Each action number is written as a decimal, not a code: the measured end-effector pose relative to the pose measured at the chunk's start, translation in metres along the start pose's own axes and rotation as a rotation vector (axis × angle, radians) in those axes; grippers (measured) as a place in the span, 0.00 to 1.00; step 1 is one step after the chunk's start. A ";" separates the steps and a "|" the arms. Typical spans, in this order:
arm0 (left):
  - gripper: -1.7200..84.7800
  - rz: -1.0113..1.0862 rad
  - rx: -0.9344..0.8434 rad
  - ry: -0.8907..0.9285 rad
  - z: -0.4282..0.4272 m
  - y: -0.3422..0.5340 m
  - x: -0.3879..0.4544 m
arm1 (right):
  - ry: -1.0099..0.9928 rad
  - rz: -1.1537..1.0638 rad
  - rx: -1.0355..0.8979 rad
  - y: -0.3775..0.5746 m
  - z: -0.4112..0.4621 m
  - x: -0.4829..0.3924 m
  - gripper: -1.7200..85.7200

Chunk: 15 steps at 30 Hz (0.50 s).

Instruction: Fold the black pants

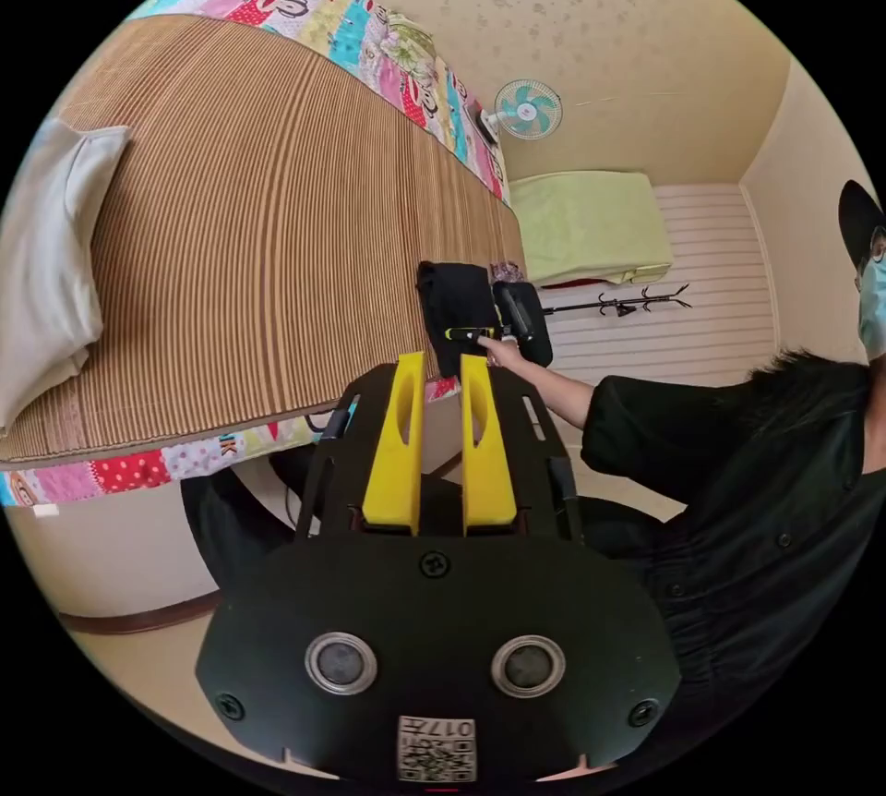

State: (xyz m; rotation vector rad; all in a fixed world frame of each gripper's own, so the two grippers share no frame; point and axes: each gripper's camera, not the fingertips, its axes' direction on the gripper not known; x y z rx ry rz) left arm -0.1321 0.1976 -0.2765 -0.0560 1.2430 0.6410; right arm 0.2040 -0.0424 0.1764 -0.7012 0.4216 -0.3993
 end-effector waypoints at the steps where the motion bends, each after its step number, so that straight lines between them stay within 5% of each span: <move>1: 0.09 0.006 -0.016 0.026 0.015 -0.006 0.010 | -0.191 0.137 -0.004 -0.002 -0.014 0.028 0.09; 2: 0.09 0.010 -0.025 0.039 0.022 -0.009 0.015 | -0.277 0.189 0.008 0.001 -0.020 0.040 0.08; 7: 0.10 0.005 -0.045 0.202 0.059 -0.026 0.055 | -1.353 -0.018 0.446 0.066 -0.098 0.091 0.06; 15: 0.15 -0.076 0.050 0.385 0.044 -0.027 0.069 | -1.615 -0.558 0.552 0.122 -0.268 0.041 0.06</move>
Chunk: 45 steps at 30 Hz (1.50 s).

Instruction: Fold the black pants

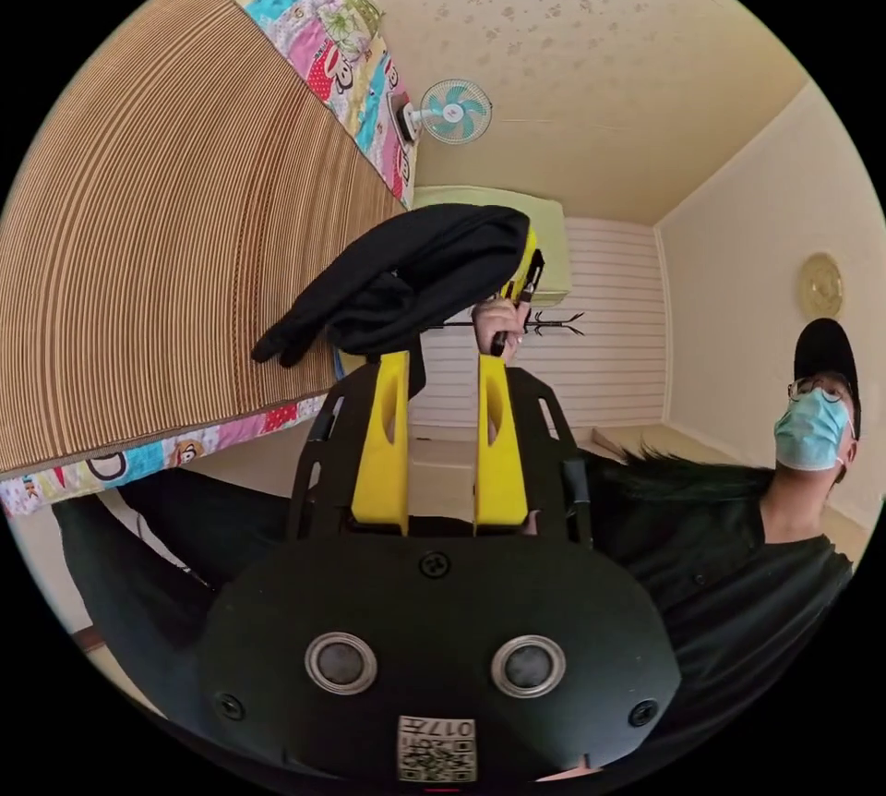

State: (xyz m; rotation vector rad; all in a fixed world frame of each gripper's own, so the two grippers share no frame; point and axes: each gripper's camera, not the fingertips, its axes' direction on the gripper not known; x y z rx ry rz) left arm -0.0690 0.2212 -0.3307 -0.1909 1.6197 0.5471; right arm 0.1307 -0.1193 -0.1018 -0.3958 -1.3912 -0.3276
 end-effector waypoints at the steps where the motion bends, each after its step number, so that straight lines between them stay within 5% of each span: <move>1: 0.15 -0.017 0.024 0.027 -0.008 0.002 0.001 | -0.056 -0.092 -0.048 -0.008 0.016 -0.034 0.06; 13: 0.27 0.117 0.514 0.466 -0.151 0.000 0.045 | -0.417 -0.753 -0.390 0.082 0.125 -0.292 0.05; 18: 0.28 0.235 0.533 0.612 -0.174 -0.007 0.065 | -0.161 -0.889 -0.573 0.152 0.123 -0.303 0.05; 22: 0.14 0.123 0.509 0.431 -0.182 0.010 0.041 | 0.120 -0.760 -0.723 0.201 0.131 -0.275 0.04; 26: 0.08 0.241 0.431 0.437 -0.174 0.029 0.043 | 0.147 -0.686 -0.756 0.231 0.130 -0.265 0.04; 29: 0.08 0.424 0.360 0.449 -0.169 0.033 0.081 | 0.207 -0.699 -0.811 0.242 0.125 -0.272 0.05; 36: 0.08 0.902 0.282 -0.019 -0.172 0.096 0.243 | 0.860 -0.700 -0.708 0.213 0.124 -0.312 0.08; 40: 0.08 0.952 0.300 -0.326 -0.138 0.132 0.277 | 0.505 -0.875 -0.290 0.204 0.148 -0.371 0.14; 42: 0.08 0.939 0.251 -0.407 -0.116 0.137 0.273 | 0.426 -0.866 -0.316 0.200 0.184 -0.370 0.19; 45: 0.08 0.873 0.155 -0.454 -0.084 0.140 0.252 | 0.606 -0.775 -0.432 0.191 0.259 -0.330 0.20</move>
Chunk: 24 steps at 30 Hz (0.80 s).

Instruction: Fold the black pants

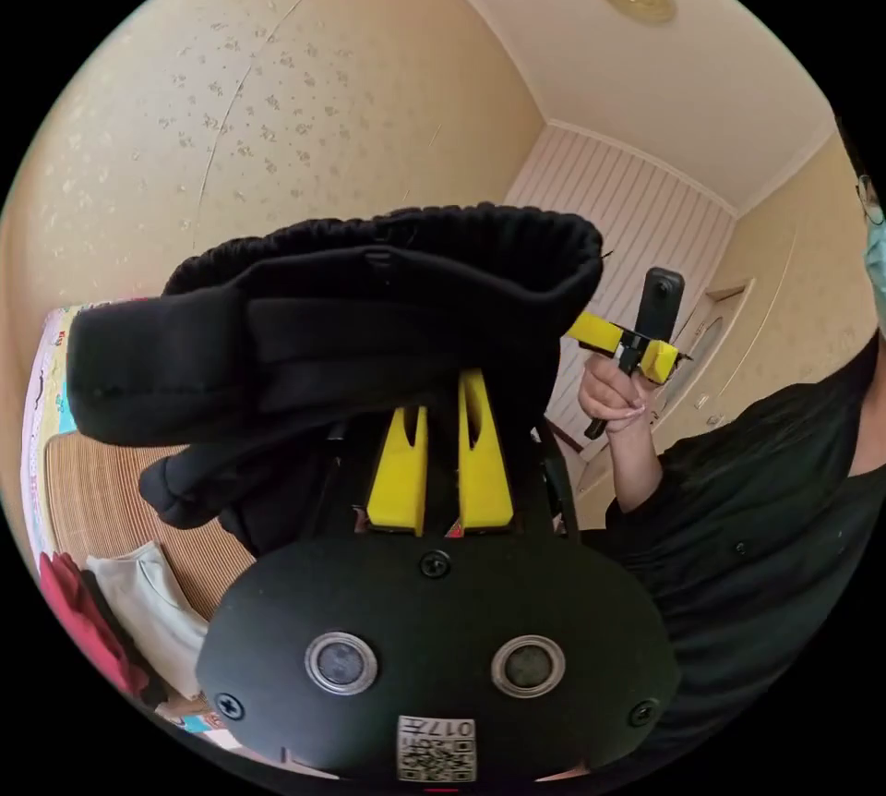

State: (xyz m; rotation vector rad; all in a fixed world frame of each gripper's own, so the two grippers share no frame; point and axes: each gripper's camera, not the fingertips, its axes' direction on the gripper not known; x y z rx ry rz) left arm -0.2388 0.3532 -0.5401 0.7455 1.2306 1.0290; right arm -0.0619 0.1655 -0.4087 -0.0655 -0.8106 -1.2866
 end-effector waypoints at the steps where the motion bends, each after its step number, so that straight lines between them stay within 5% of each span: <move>1: 0.08 0.004 -0.054 -0.012 0.013 0.008 0.004 | 0.019 0.099 -0.081 -0.004 0.028 0.018 0.18; 5: 0.08 -0.104 -0.188 -0.032 0.039 0.032 -0.006 | -0.253 0.406 -0.172 0.016 0.064 0.092 0.12; 9: 0.09 -0.118 -0.176 0.089 0.025 0.052 -0.019 | -0.639 0.580 0.148 0.050 0.029 0.152 0.07; 13: 0.13 -0.074 -0.224 0.084 -0.004 0.055 -0.028 | -0.726 0.389 0.387 0.013 -0.038 0.163 0.05; 18: 0.29 -0.217 -0.221 -0.070 -0.043 0.056 -0.058 | -0.659 0.039 0.392 -0.078 -0.100 0.130 0.04; 19: 0.37 -0.261 -0.188 -0.080 -0.054 0.055 -0.067 | -0.670 -0.024 0.375 -0.099 -0.110 0.124 0.04; 24: 0.44 -0.610 0.110 0.015 -0.099 0.070 -0.125 | -0.703 -0.154 0.388 -0.156 -0.143 0.109 0.03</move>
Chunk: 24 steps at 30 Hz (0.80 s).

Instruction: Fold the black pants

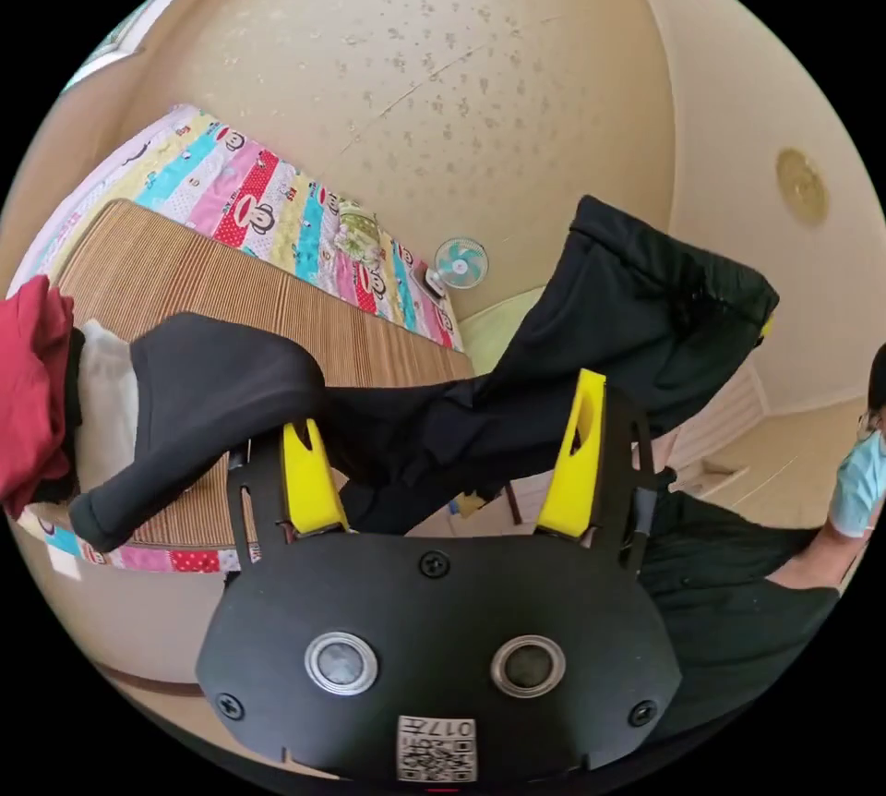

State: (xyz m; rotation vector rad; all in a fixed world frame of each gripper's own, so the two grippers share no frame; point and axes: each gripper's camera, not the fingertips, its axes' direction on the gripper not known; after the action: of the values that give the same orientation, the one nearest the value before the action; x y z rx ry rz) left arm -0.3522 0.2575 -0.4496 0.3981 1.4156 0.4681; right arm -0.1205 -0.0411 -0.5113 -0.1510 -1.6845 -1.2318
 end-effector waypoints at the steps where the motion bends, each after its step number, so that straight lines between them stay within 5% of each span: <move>1: 0.43 -0.057 0.024 0.019 -0.005 -0.004 -0.007 | -0.008 -0.023 0.004 -0.013 0.000 -0.005 0.04; 6: 0.33 -0.244 0.009 -0.200 -0.023 -0.017 -0.032 | 0.028 -0.110 0.098 -0.054 -0.017 -0.018 0.05; 9: 0.30 -0.336 -0.176 -0.111 -0.026 -0.018 -0.090 | 0.033 -0.138 0.158 -0.074 -0.035 -0.015 0.06; 12: 0.28 -0.410 -0.047 0.035 -0.062 0.002 -0.124 | -0.023 -0.177 0.123 -0.088 -0.040 0.004 0.06; 16: 0.27 -0.243 0.105 0.038 -0.070 -0.010 -0.089 | -0.056 -0.231 0.050 -0.084 -0.016 0.052 0.07; 22: 0.32 -0.055 -0.266 0.734 0.088 -0.073 -0.018 | -0.211 -0.157 0.068 -0.091 0.008 0.143 0.06; 24: 0.32 -0.035 -0.383 0.811 0.129 -0.088 0.011 | -0.295 -0.159 0.074 -0.106 0.007 0.164 0.06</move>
State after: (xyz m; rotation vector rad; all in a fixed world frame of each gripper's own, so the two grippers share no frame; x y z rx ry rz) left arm -0.2164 0.1908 -0.4898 -0.1605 2.0474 0.9157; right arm -0.2688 -0.1550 -0.4547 -0.1630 -2.0269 -1.3109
